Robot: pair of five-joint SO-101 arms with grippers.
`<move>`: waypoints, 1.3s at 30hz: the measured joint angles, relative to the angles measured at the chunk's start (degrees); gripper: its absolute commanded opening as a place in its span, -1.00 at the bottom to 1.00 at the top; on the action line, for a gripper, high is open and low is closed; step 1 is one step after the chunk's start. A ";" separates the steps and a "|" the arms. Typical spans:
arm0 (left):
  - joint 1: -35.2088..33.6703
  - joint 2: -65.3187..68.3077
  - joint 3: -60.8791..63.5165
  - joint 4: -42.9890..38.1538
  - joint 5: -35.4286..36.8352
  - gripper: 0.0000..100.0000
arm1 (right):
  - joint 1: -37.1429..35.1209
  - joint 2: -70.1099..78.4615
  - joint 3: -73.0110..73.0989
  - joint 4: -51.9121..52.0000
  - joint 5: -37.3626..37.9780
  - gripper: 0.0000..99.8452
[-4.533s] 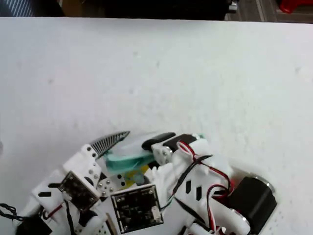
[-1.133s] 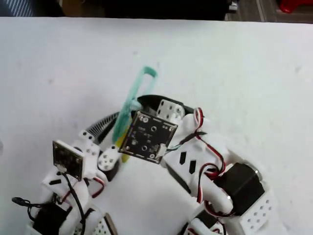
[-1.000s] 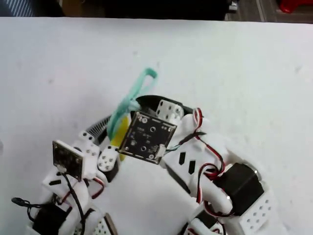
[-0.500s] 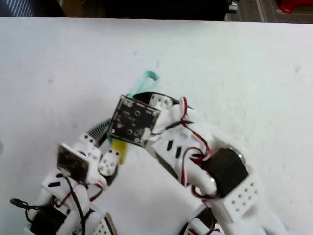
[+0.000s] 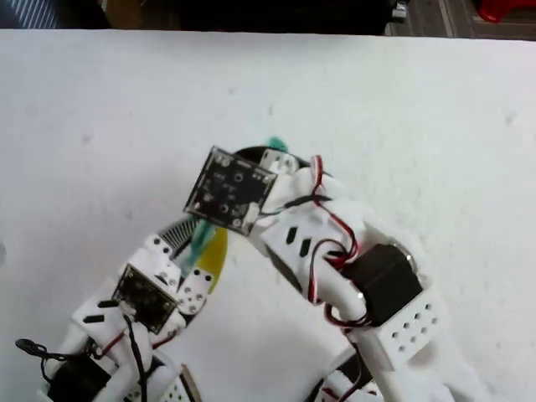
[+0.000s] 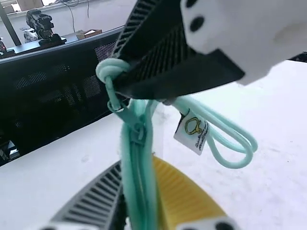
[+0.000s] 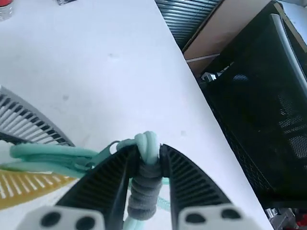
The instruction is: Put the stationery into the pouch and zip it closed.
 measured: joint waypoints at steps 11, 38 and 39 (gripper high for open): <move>0.00 0.00 0.00 0.00 -0.09 -0.96 | 3.16 6.86 -0.62 -2.37 -0.18 -0.97; -0.35 0.18 0.26 -0.09 -2.20 -0.96 | 10.73 18.11 -0.62 -16.44 -0.26 -0.97; -0.35 0.18 0.26 -0.09 -2.20 -0.96 | 11.69 18.11 -0.62 -16.44 -0.26 -0.97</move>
